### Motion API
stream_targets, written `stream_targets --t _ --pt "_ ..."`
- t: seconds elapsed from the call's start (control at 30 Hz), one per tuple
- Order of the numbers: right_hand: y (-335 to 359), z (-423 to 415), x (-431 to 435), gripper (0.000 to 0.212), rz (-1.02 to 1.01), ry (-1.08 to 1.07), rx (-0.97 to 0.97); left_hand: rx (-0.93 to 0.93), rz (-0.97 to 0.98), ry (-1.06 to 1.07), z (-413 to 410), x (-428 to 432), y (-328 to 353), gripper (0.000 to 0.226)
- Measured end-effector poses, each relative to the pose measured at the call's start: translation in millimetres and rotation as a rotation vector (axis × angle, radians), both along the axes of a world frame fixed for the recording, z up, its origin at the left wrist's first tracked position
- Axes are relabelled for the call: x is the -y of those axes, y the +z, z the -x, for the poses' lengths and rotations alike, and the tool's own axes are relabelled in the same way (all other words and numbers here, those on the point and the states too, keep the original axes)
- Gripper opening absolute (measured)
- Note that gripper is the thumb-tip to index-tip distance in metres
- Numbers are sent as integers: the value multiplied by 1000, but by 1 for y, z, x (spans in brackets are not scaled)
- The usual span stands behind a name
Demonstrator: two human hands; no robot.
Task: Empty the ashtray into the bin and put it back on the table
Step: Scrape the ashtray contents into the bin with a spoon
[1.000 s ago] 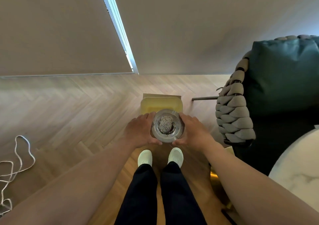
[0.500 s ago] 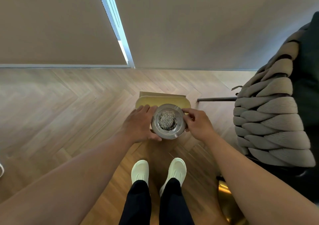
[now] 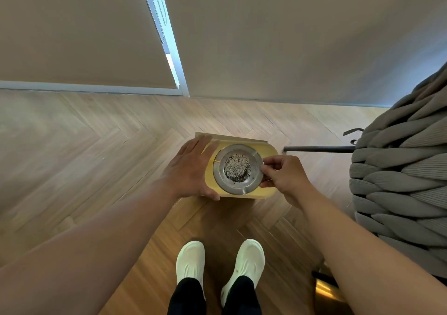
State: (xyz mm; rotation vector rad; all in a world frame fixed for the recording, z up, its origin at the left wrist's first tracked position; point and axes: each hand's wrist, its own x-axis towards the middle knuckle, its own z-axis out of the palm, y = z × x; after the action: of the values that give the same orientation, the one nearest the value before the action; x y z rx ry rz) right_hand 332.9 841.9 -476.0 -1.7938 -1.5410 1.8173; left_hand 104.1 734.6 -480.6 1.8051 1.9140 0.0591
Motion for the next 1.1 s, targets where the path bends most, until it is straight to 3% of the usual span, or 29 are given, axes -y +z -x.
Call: stream_targets --t 0.17,0.33,0.8,1.1 --pt "-8 -1 -6 10 -26 -22 -14 -90 35 -29 9 0 -15 151" --pt "-15 -2 -10 22 -75 -33 -18 -106 73 -58 9 1 -29 155" --pt "-27 -8 -17 14 -176 -27 23 -104 44 -41 7 -4 -44 156" --pt "-26 -4 -15 21 -236 23 69 -108 58 -38 8 -5 -47 157"
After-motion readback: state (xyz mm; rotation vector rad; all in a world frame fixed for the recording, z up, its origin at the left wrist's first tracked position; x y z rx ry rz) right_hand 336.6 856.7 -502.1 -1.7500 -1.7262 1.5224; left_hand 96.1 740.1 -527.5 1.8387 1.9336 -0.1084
